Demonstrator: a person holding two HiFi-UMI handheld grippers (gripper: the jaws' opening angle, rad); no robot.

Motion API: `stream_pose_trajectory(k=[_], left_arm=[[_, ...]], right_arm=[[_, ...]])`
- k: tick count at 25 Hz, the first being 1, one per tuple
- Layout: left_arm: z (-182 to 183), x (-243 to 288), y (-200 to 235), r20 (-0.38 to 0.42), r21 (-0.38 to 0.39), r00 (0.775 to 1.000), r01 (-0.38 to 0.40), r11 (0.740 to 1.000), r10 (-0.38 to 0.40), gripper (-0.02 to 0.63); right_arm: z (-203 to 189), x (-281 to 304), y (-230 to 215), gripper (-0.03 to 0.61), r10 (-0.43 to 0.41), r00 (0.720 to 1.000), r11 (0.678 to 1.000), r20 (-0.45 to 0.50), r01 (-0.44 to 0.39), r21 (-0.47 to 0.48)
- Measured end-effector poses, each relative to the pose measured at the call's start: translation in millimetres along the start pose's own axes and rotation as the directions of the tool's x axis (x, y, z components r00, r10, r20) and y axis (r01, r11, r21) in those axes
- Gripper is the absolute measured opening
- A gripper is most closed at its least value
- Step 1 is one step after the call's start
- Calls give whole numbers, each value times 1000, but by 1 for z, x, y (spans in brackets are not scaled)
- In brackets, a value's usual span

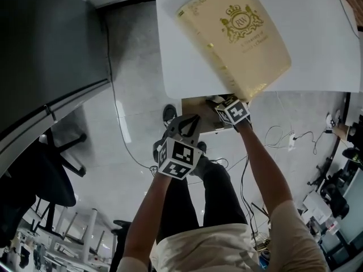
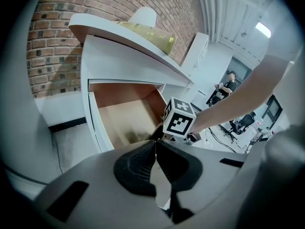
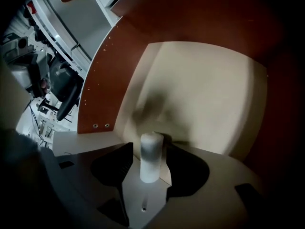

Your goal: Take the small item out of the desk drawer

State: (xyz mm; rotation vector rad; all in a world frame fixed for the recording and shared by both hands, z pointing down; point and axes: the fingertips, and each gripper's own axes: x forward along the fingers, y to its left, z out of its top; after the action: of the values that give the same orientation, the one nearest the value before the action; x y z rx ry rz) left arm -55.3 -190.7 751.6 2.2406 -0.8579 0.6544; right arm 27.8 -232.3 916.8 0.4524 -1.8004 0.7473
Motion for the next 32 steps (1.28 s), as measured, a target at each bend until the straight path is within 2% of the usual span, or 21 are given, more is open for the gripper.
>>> stream_pose_trajectory(k=[5, 7, 10, 15, 22, 32], left_arm=[[-8, 0, -8, -11, 60, 1000, 25, 998, -25, 20], [-16, -2, -10, -25, 72, 999, 28, 997, -26, 20], [-24, -2, -13, -31, 54, 999, 26, 998, -25, 20], [-27, -1, -26, -9, -5, 999, 52, 999, -52, 20], [-32, -2, -25, 10, -30, 1000, -11, 999, 11, 20], [-34, -9, -62, 48, -73, 994, -92, 993, 95, 20]], right_arm=[[4, 4, 3, 228, 5, 1000, 1000, 1, -5, 18], [4, 5, 3, 195, -4, 1000, 1000, -6, 4, 7], [5, 8, 1, 170, -13, 1000, 1000, -12, 13, 4], [4, 9, 2, 166, 5, 1000, 1000, -15, -5, -5], [6, 10, 5, 161, 28, 1000, 999, 12, -28, -28], [8, -21, 20, 160, 51, 995, 991, 80, -40, -128]])
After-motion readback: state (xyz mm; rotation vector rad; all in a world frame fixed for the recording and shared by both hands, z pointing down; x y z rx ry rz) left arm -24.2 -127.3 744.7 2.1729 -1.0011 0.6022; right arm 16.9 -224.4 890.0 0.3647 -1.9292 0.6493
